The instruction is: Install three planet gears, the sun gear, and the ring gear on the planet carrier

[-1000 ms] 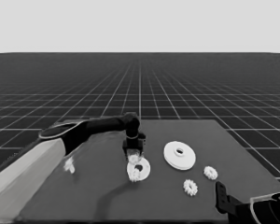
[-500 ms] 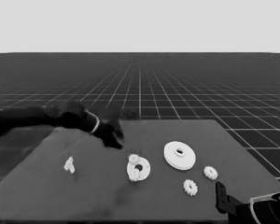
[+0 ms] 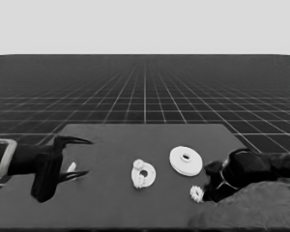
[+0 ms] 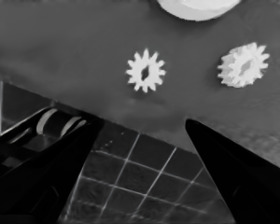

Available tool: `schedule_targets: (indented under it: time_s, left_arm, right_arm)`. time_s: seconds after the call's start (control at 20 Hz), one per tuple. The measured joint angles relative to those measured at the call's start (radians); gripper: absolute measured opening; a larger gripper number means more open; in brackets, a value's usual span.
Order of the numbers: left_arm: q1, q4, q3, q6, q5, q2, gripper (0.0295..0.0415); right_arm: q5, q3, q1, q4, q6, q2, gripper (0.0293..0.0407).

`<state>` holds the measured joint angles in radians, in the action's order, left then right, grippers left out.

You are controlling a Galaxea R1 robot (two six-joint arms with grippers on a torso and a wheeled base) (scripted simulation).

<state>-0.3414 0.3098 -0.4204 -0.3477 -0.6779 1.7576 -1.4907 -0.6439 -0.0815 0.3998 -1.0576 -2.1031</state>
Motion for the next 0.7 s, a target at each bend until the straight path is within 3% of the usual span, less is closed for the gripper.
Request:
schedule_targets:
  time_s: [0.15, 0.4, 0.5, 0.7]
  left_arm:
    - [-0.001, 0.0, 0.002, -0.002, 0.001, -0.002, 0.0385]
    - [-0.001, 0.0, 0.003, -0.003, 0.001, -0.003, 0.0385]
    - [-0.001, 0.0, 0.003, -0.003, 0.001, -0.003, 0.0385]
    - [-0.001, 0.0, 0.003, -0.003, 0.001, -0.003, 0.0385]
  right_arm:
    - [-0.025, -0.224, 0.041, -0.139, -0.233, -0.133, 0.0385]
    - [-0.026, -0.291, 0.045, -0.171, -0.276, -0.165, 0.0385]
    - [0.026, -0.367, -0.119, -0.015, -0.244, -0.193, 0.0385]
    - [0.061, -0.428, -0.189, 0.045, -0.221, -0.216, 0.0385]
